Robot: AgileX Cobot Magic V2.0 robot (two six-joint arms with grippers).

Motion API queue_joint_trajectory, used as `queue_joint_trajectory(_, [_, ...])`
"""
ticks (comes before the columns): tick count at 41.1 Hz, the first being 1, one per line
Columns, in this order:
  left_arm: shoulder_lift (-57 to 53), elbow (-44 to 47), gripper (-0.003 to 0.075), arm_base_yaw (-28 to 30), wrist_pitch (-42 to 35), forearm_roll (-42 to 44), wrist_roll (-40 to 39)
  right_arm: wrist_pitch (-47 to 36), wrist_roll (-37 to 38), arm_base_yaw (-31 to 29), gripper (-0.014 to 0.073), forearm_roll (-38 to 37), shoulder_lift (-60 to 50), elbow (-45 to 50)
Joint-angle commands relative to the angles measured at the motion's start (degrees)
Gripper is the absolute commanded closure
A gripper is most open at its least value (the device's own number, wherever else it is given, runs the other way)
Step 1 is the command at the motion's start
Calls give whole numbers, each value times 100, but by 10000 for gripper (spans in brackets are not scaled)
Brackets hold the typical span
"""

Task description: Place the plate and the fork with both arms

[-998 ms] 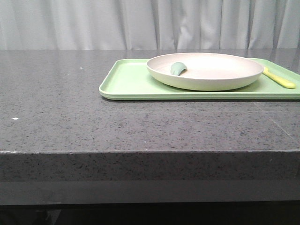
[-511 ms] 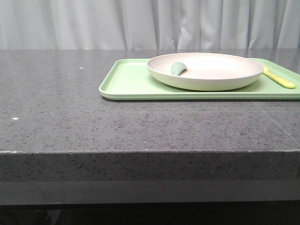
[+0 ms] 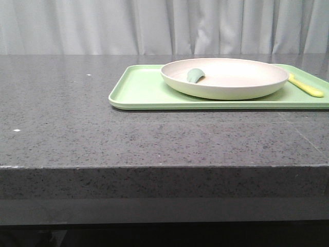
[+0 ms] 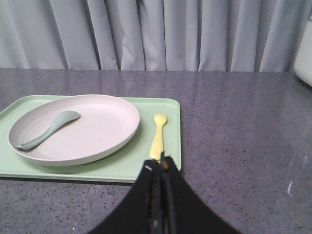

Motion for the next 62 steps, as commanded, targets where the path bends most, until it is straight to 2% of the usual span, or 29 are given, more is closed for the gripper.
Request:
queue_joint_trajectory(1, [-121,12,739,7,-461,-36,-54,-713,-43,0,705,-112,61,188])
queue_joint_trajectory(9, [-121,12,739,7,-461,-36,-54,-1500,-43,0,705,-88,-282,1238])
queue_joint_trajectory(19, [-121,12,739,7,-461,-36,-54,-1544,-43,0,705,-71,-694,2120])
queue_joint_trajectory(28, [-121,12,739,7,-461,-36,-54,-1212,-43,0,705,-24,-1187,2114])
queue_joint_trajectory(62, [-121,12,739,7,-461,-36,-54,-1157,-43,-6,705,-24,-1166,2113])
